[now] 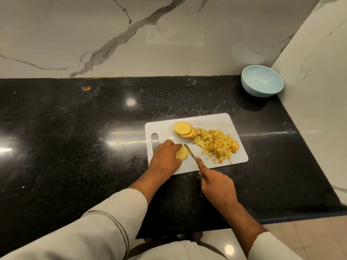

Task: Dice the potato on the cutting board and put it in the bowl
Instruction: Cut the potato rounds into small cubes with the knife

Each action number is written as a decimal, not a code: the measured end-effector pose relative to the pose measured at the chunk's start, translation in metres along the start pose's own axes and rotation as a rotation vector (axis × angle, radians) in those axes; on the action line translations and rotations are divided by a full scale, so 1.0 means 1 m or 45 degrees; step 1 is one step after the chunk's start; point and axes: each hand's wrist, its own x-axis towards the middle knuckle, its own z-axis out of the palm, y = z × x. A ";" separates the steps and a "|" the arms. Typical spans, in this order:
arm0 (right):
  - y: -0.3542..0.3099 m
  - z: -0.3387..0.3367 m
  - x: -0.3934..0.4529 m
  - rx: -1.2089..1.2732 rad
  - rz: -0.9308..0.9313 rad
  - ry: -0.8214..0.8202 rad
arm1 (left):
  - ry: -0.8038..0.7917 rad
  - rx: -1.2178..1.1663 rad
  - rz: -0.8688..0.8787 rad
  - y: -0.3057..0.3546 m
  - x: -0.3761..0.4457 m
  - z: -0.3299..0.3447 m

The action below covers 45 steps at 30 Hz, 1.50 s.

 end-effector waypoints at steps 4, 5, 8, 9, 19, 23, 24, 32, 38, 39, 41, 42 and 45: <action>-0.015 -0.001 0.000 0.092 0.093 0.024 | 0.007 0.065 -0.014 0.002 0.005 0.001; -0.018 0.000 0.000 0.114 0.107 0.016 | 0.019 0.089 -0.019 0.002 0.004 0.002; -0.027 0.004 0.000 0.166 0.129 0.004 | 0.075 0.140 -0.115 0.005 0.001 0.004; -0.029 0.004 -0.001 0.195 0.141 0.006 | 0.088 0.184 -0.157 0.006 0.000 0.004; -0.033 0.008 -0.005 0.304 0.146 -0.068 | -0.272 0.086 0.078 -0.011 0.011 -0.011; -0.034 0.007 -0.006 0.279 0.128 -0.064 | -0.114 -0.069 -0.039 -0.008 0.010 -0.004; -0.034 0.007 -0.006 0.271 0.118 -0.067 | -0.082 -0.084 -0.068 -0.007 0.009 -0.002; -0.035 0.007 -0.001 0.234 0.088 -0.150 | -0.012 0.021 -0.141 0.002 0.000 -0.004; -0.033 0.004 0.005 0.192 0.078 -0.200 | -0.076 0.051 -0.123 0.005 0.001 -0.011; -0.033 0.003 0.007 0.173 0.068 -0.190 | -0.075 0.067 -0.123 0.007 0.002 -0.011; -0.033 0.002 0.010 0.149 0.049 -0.166 | -0.077 0.090 -0.122 0.010 0.003 -0.010; -0.034 0.001 0.013 0.142 0.039 -0.159 | -0.083 0.101 -0.117 0.012 0.004 -0.010; -0.037 0.000 0.019 0.118 0.023 -0.167 | -0.098 0.130 -0.126 0.016 0.006 -0.010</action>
